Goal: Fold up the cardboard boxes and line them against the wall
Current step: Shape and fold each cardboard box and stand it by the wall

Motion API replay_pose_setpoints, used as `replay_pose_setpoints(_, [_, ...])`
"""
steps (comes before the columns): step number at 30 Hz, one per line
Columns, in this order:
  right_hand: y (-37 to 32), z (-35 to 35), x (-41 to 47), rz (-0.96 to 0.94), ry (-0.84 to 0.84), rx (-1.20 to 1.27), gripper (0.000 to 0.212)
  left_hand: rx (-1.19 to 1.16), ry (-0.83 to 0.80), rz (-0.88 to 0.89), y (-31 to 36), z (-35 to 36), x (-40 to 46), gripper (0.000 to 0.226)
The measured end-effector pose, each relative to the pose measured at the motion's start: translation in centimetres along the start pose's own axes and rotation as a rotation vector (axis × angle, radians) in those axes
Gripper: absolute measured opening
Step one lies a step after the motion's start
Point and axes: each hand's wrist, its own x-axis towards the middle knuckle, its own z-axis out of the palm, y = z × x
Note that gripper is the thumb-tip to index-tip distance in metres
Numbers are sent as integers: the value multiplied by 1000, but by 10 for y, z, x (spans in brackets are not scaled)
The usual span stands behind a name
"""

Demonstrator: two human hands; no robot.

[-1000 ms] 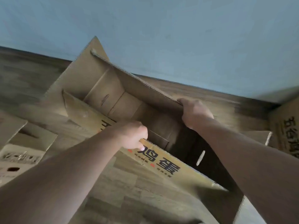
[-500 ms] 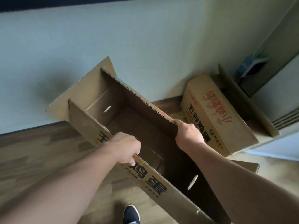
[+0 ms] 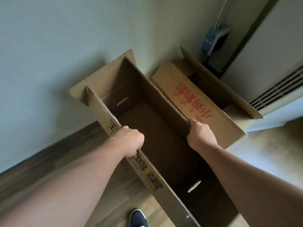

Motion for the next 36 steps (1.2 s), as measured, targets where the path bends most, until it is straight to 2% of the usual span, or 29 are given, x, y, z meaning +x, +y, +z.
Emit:
replay_pose_setpoints(6, [20, 21, 69, 78, 2, 25, 61, -13, -1, -2, -13, 1, 84, 12])
replay_pose_setpoints(10, [27, 35, 105, 50, -40, 29, 61, -29, -15, -84, -11, 5, 116, 15])
replay_pose_setpoints(13, [38, 46, 132, 38, -66, 33, 59, -82, -26, -134, -12, 19, 143, 10])
replay_pose_setpoints(17, [47, 57, 159, 2, -71, 28, 57, -150, -3, -154, 2, 17, 173, 16])
replay_pose_setpoints(22, [42, 94, 155, -65, -215, 46, 72, -444, 40, -188, 16, 36, 199, 42])
replay_pose_setpoints(24, [42, 115, 154, -120, -210, 20, 67, -496, 82, -254, 20, 48, 204, 64])
replay_pose_setpoints(27, [54, 145, 147, -211, -285, -106, 65, -588, 151, -423, 25, 64, 201, 111])
replay_pose_setpoints(29, [63, 159, 147, -243, -346, -203, 63, -647, 174, -453, 23, 74, 201, 124])
replay_pose_setpoints(31, [65, 172, 151, -240, -393, -286, 60, -619, 124, -403, 24, 84, 212, 110])
replay_pose_setpoints(34, [60, 179, 157, -249, -402, -353, 65, -573, -45, -406, 35, 92, 235, 80])
replay_pose_setpoints(36, [63, 169, 154, -275, -414, -322, 68, -564, -121, -424, 41, 92, 243, 75])
